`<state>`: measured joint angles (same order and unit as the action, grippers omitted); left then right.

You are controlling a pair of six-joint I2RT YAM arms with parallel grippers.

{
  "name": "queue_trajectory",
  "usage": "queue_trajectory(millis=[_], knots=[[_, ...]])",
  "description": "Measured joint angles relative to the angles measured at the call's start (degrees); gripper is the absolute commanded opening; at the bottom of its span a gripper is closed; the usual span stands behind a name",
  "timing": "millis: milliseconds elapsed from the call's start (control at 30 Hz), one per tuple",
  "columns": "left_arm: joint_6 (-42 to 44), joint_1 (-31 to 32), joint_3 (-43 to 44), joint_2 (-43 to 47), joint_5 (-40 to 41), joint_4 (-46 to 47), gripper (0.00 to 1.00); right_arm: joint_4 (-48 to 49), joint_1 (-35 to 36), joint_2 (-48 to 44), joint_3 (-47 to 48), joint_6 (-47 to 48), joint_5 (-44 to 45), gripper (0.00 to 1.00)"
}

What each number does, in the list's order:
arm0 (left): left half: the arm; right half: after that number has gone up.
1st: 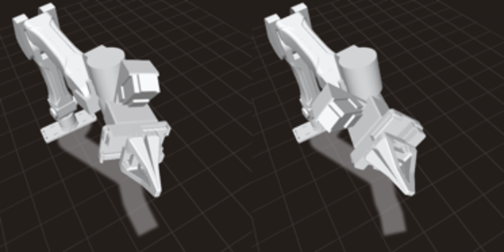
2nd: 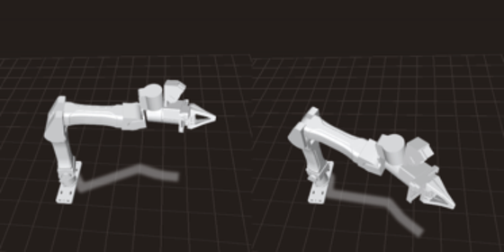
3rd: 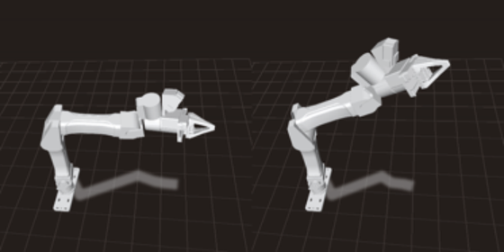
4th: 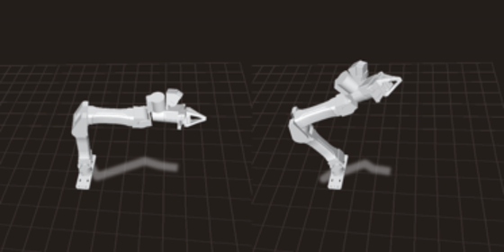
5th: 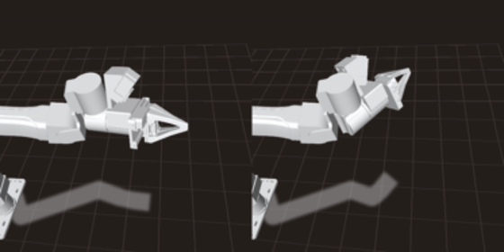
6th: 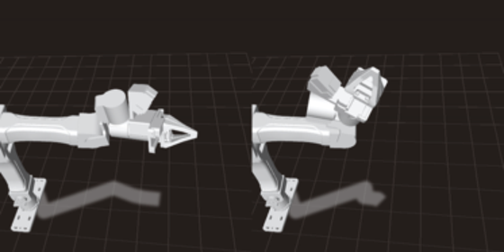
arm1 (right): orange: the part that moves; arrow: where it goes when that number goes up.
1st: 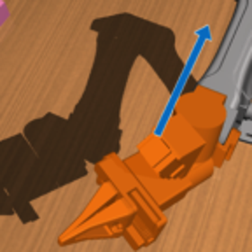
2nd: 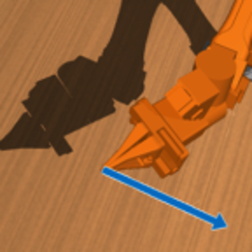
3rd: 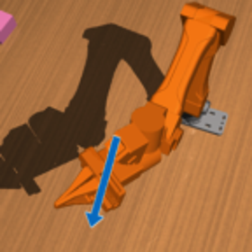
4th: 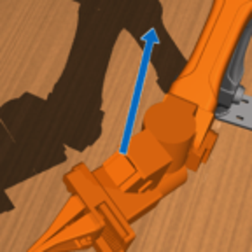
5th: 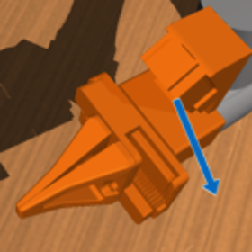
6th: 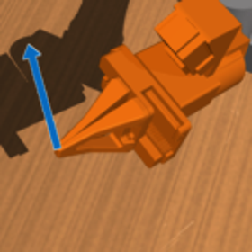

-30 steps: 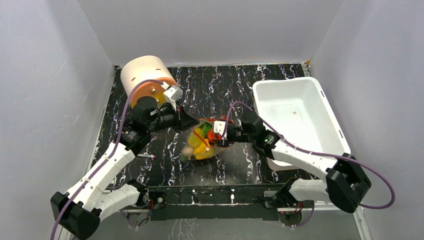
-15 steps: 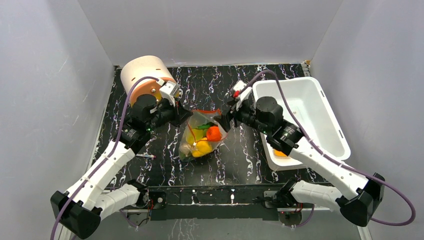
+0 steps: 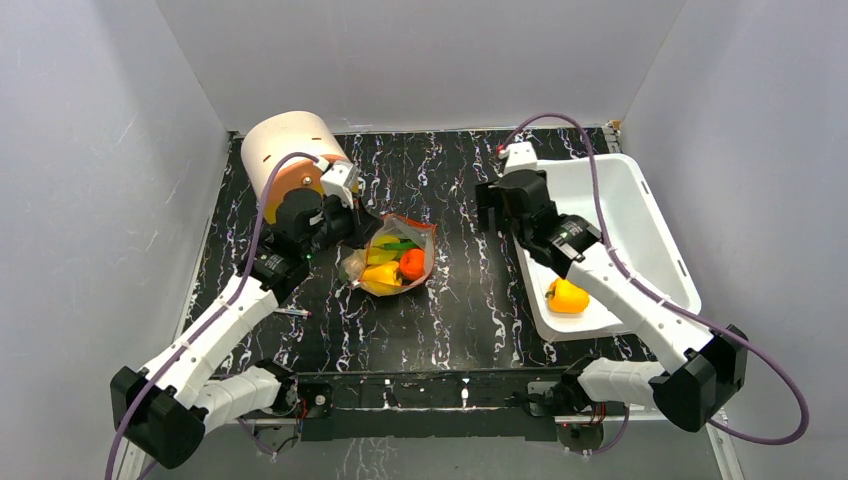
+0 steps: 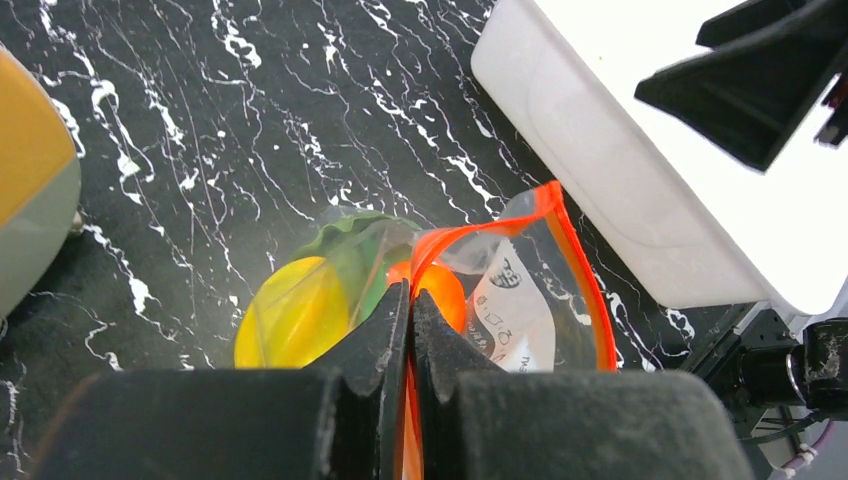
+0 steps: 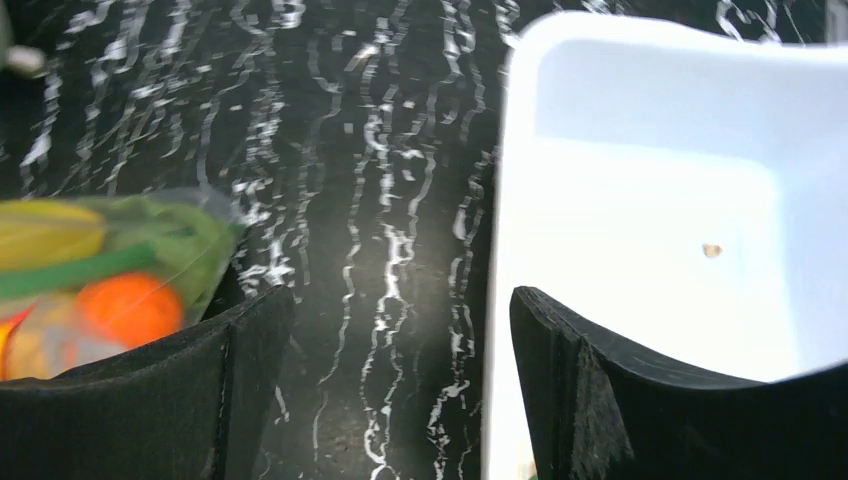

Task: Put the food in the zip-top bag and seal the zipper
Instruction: Pick up the fake vegetable from the bin.

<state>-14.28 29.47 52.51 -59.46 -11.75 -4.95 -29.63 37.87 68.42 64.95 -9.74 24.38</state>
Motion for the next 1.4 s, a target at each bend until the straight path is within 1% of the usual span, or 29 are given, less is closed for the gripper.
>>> queue_trajectory(millis=[100,200,400,533,667,800,900,1133,1400], knots=[[-1.7,0.0,-1.1,-0.6,0.6,0.6,0.0,-1.8,-5.6,0.6,-0.1,-2.9,-0.2,0.71],[-2.9,0.0,0.1,-2.6,1.4,-0.1,0.0,-4.4,-11.2,1.5,0.9,-6.3,-0.7,0.71],[-3.1,0.0,8.6,-11.4,1.0,-6.7,0.0,-12.2,-18.9,5.1,5.0,-14.3,-4.9,0.74],[-2.9,0.0,10.2,-13.9,-0.3,-8.2,0.0,-18.0,-23.4,5.3,5.1,-22.2,-7.6,0.8],[-2.9,0.0,10.2,-13.9,-2.0,-8.2,0.0,-21.9,-26.5,5.0,4.0,-27.5,-8.3,0.86],[-3.0,0.0,10.7,-14.0,-3.1,-8.8,0.0,-25.8,-29.0,3.8,0.5,-30.2,-8.5,0.94],[-3.1,0.0,11.4,-14.1,-3.3,-8.8,0.0,-28.2,-30.9,2.7,-1.2,-31.6,-8.3,0.97],[-2.9,0.0,12.0,-14.2,-4.3,-8.8,0.0,-30.3,-35.5,1.2,-4.3,-32.9,-8.1,0.98],[-2.9,0.0,14.2,-15.7,-4.9,-8.8,0.0,-30.2,-36.8,-1.9,-11.3,-32.7,-7.9,0.98]])
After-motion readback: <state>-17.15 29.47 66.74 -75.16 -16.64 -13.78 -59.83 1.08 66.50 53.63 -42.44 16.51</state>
